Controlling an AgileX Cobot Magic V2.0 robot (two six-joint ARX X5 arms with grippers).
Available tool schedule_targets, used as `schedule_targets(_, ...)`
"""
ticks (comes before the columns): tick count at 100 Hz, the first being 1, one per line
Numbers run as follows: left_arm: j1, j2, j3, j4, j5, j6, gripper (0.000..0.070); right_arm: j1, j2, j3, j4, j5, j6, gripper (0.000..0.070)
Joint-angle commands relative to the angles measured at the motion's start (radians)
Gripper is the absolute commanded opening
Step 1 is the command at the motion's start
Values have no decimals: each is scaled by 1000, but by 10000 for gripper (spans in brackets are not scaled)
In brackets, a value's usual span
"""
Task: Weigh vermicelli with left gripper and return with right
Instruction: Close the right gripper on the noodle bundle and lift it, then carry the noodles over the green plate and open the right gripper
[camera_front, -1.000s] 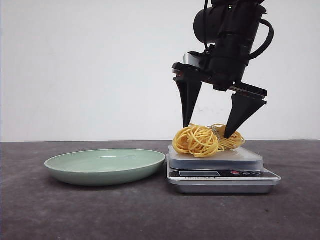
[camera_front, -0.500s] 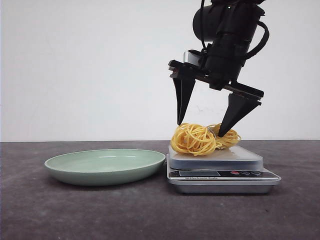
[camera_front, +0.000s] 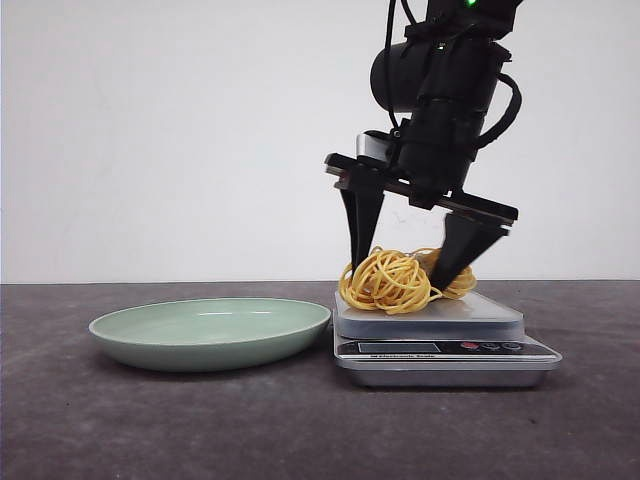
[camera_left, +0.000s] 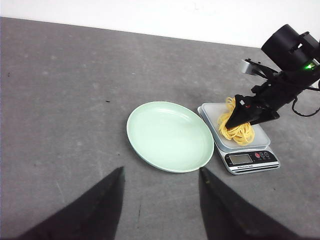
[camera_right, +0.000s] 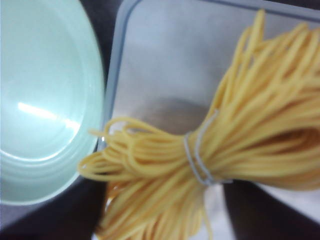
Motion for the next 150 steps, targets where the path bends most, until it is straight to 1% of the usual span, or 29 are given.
schedule_targets(1, -4, 3, 18, 11, 3, 14, 267, 15, 24, 19, 16, 2, -18, 0)
schedule_targets(4, -4, 3, 18, 11, 2, 14, 267, 15, 24, 20, 15, 3, -22, 8)
schedule_targets(24, -4, 3, 18, 12, 2, 16, 267, 22, 21, 21, 14, 14, -40, 5)
schedule_targets(35, -4, 3, 18, 12, 2, 16, 267, 32, 12, 48, 0, 28, -69, 5)
schedule_targets(48, -4, 3, 18, 11, 2, 15, 267, 72, 12, 131, -44, 35, -114, 6)
schedule_targets(57, -4, 3, 18, 11, 2, 15, 267, 116, 12, 208, -64, 59, -145, 5)
schedule_targets(72, -4, 3, 18, 11, 2, 14, 267, 185, 12, 323, -67, 54, -192, 5)
schedule_targets(85, -4, 3, 18, 11, 2, 14, 267, 246, 13, 388, -66, 55, -227, 6)
schedule_targets(100, -4, 3, 18, 12, 2, 14, 267, 293, 17, 402, -57, 65, -230, 5)
schedule_targets(108, -4, 3, 18, 12, 2, 14, 267, 302, 36, 402, -52, 90, -229, 5)
schedule_targets(122, -4, 3, 18, 12, 2, 13, 267, 302, 90, 402, -33, 98, -220, 5)
schedule_targets(150, -4, 3, 18, 12, 2, 11, 267, 295, 218, 402, -37, 97, -195, 5)
